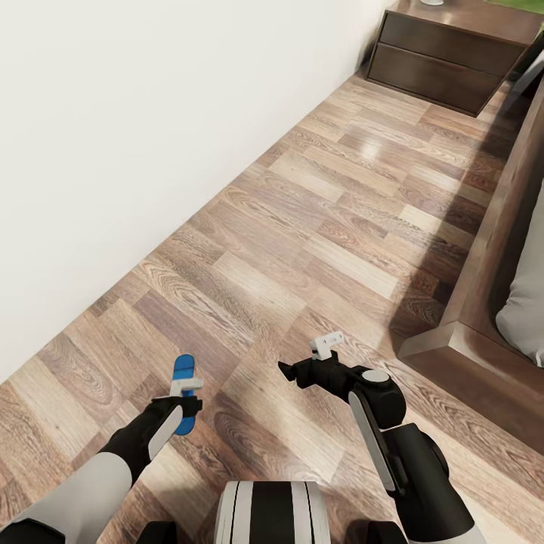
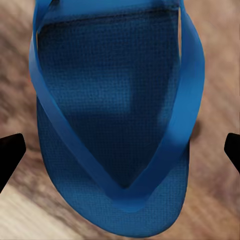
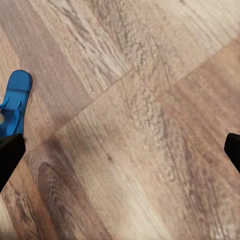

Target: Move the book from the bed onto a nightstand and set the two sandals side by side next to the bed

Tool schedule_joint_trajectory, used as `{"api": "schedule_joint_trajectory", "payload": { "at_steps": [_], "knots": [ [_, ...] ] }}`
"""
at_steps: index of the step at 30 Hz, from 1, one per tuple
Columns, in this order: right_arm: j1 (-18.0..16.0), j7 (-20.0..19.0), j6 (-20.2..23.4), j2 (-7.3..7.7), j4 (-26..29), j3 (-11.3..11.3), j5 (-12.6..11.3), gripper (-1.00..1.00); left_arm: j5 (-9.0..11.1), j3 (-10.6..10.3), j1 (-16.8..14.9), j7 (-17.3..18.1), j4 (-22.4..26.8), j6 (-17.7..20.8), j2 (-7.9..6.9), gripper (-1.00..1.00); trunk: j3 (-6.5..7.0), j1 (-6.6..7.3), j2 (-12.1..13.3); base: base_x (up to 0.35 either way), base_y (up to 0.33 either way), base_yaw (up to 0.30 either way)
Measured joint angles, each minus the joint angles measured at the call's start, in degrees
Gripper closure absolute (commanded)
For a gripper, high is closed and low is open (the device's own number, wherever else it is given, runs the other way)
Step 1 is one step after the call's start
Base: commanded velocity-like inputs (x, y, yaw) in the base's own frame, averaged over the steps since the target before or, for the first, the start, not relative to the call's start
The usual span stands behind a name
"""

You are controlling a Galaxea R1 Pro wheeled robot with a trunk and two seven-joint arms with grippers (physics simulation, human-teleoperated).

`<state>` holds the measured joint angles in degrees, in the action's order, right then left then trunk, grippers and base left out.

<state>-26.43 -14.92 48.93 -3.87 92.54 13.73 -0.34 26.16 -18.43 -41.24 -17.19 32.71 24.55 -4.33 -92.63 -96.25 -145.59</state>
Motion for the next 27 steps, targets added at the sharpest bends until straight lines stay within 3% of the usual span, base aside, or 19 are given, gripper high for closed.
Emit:
{"api": "schedule_joint_trajectory", "payload": {
  "at_steps": [21,22,27],
  "knots": [
    [0.00,0.00,0.08,0.02,0.02,-0.18,0.00,-1.00,0.12,0.01,-0.37,1.69,-6.08,-3.42,0.33,-1.00,0.00,0.00,0.00,0.000,0.000,0.000],
    [0.00,0.00,0.08,0.02,0.03,-0.20,0.00,-1.00,0.12,0.01,-0.38,1.72,-6.16,-3.45,0.32,1.00,0.00,0.00,0.00,0.000,0.000,0.000],
    [0.00,0.00,0.09,0.02,0.04,-0.23,0.00,-1.00,0.28,-0.01,-0.44,1.79,-6.37,-3.60,0.23,1.00,0.00,0.00,0.00,0.000,0.000,0.000]
  ]
}}
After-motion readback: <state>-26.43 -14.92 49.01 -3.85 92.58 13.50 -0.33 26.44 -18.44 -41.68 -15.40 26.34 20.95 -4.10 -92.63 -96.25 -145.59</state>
